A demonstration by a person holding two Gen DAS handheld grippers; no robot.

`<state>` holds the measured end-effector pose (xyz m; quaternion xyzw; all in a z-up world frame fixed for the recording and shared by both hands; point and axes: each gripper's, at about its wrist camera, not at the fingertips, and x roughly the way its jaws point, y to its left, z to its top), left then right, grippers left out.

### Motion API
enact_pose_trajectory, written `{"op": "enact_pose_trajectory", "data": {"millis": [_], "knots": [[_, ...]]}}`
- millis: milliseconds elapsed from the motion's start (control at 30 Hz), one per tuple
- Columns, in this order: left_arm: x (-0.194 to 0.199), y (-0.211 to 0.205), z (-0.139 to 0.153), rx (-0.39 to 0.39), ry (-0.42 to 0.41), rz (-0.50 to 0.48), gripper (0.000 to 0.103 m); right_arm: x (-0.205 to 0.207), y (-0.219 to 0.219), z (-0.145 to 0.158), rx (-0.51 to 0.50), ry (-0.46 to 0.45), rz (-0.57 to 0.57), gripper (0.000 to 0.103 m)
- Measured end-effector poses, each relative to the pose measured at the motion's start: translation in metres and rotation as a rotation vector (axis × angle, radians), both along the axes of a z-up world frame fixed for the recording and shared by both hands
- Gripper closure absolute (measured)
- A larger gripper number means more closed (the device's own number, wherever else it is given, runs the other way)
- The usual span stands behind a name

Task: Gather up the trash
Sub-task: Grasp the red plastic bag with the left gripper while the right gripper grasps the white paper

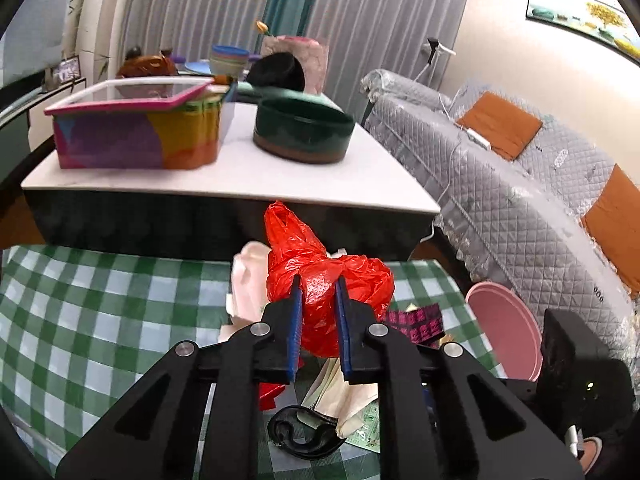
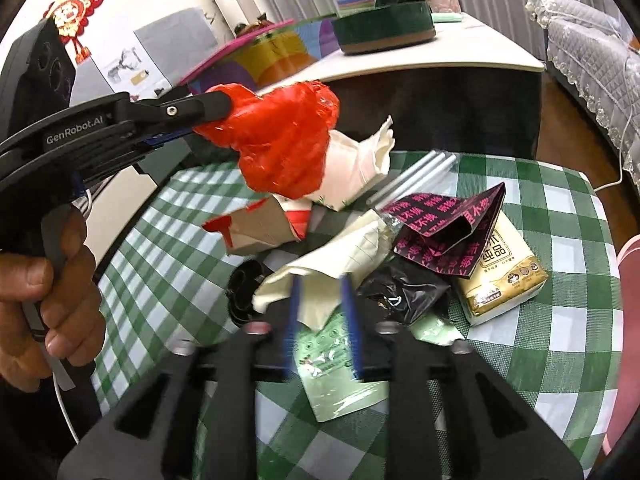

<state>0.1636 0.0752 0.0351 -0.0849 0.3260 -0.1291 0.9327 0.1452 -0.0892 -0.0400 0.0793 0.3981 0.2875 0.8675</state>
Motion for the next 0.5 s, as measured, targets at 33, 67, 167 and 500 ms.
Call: {"op": "enact_pose_trajectory", "data": {"millis": [33, 67, 167, 500], "knots": [[-0.001, 0.002, 0.004, -0.007, -0.005, 0.004, 0.088, 0.0, 0.0, 0.002, 0.008, 0.002, -0.001, 0.062], [-0.002, 0.003, 0.006, -0.01, -0.009, 0.007, 0.088, 0.0, 0.001, 0.004, 0.012, 0.002, 0.0, 0.062], [-0.006, 0.006, 0.013, -0.02, -0.023, 0.011, 0.088, 0.005, 0.007, 0.005, 0.012, 0.026, -0.003, 0.061], [-0.017, 0.022, 0.03, -0.048, -0.065, 0.026, 0.088, 0.028, 0.021, -0.012, 0.02, 0.167, -0.069, 0.089]]}}
